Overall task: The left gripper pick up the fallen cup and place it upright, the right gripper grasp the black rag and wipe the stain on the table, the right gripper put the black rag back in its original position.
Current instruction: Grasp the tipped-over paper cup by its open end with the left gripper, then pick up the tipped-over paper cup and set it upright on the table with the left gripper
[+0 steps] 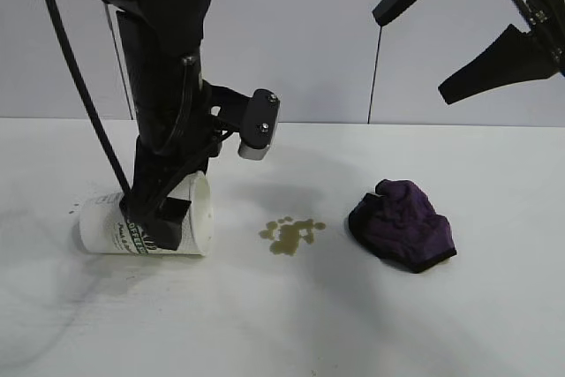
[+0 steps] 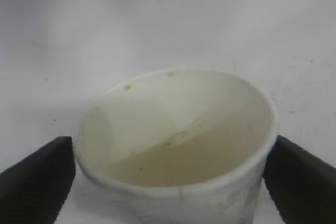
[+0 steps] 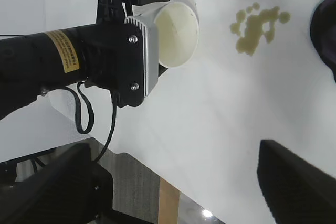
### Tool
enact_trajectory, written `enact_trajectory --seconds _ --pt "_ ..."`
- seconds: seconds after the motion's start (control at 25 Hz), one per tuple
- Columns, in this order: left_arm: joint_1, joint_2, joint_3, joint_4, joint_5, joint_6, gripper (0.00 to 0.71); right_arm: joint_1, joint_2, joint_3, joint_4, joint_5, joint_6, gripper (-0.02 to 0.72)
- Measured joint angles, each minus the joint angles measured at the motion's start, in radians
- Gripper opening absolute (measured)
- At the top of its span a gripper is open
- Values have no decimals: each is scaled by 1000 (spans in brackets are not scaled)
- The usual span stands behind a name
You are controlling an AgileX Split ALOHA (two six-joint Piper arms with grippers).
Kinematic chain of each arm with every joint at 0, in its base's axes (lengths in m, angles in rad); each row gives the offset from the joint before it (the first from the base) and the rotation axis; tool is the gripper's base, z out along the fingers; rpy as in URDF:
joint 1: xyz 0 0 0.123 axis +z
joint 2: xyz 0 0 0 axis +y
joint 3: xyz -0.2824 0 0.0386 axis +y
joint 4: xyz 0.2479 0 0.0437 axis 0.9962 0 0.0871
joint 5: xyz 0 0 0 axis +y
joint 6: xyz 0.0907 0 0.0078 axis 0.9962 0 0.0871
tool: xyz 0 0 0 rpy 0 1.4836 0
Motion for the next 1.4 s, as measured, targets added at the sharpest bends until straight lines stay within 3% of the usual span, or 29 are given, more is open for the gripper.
enact_trajectory --seconds 0.68,0.96,1.16,1.4 --pt "3 29 0 0 -12 -53 690 0 0 0 0 0 0 589" --pt "4 49 0 0 14 -57 633 0 0 0 0 -2 0 589" --pt "4 17 0 0 16 -57 550 0 0 0 0 -2 0 589" --pt "7 -24 -1 0 17 -68 533 0 0 0 0 -3 0 589"
